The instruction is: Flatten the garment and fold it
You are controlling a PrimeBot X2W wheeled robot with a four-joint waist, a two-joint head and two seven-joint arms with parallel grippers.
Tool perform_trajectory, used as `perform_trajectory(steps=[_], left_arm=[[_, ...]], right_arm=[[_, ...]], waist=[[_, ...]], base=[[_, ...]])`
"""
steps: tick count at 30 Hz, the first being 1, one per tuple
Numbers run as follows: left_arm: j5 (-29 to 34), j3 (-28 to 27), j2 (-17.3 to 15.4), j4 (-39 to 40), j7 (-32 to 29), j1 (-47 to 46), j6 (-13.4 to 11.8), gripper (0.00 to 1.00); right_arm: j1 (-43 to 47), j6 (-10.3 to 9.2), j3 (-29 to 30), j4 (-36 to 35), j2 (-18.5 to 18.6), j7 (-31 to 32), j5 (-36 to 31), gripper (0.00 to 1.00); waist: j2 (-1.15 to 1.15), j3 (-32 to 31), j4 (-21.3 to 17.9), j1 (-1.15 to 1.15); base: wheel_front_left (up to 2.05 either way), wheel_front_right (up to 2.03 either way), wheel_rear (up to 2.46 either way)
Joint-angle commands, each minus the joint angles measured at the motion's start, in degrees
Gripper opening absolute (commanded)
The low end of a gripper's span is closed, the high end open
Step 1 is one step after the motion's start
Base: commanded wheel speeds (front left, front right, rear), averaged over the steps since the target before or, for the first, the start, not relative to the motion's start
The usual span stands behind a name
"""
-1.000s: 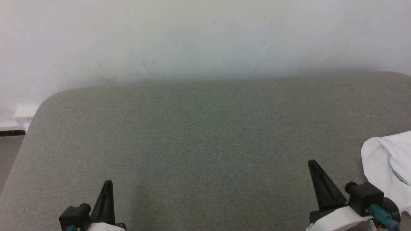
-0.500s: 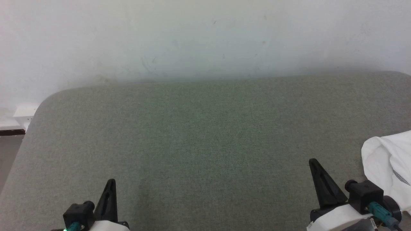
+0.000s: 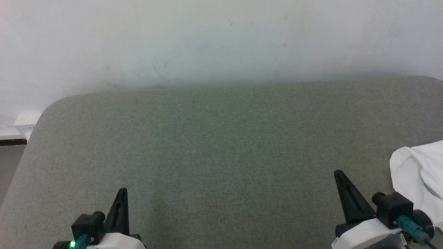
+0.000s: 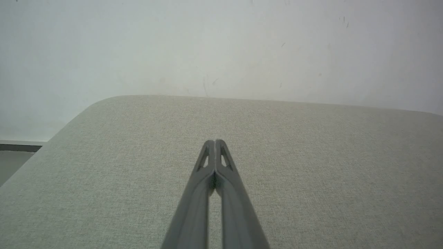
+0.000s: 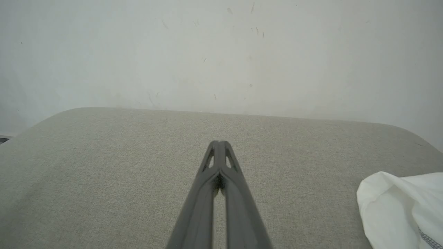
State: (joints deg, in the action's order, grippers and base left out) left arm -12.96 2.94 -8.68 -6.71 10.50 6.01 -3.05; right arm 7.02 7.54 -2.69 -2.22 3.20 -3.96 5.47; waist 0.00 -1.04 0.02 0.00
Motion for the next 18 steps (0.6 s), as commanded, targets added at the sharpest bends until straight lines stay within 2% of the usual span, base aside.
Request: perform_trajectory(steps=[1,18], left_arm=[[0.7,-0.3,0.2,0.5,-0.5,-0.9,0.4,0.00],[3.0,-0.8,1.3,1.7,-2.3,-1.8,0.9,0.00]], right_arm=[[-1.1,-0.01,0.1,0.2,-0.1,0.2,-0.6,0.00],[-2.2,-0.02,0.6,0.6,-0.1,0.9,-1.5,0.00]], waist=[[0.00,0.0,0.0,0.00],[0.00,0.2,0.0,0.00]], base=[[0.00,0.00,0.00],[0.00,0.00,0.00]])
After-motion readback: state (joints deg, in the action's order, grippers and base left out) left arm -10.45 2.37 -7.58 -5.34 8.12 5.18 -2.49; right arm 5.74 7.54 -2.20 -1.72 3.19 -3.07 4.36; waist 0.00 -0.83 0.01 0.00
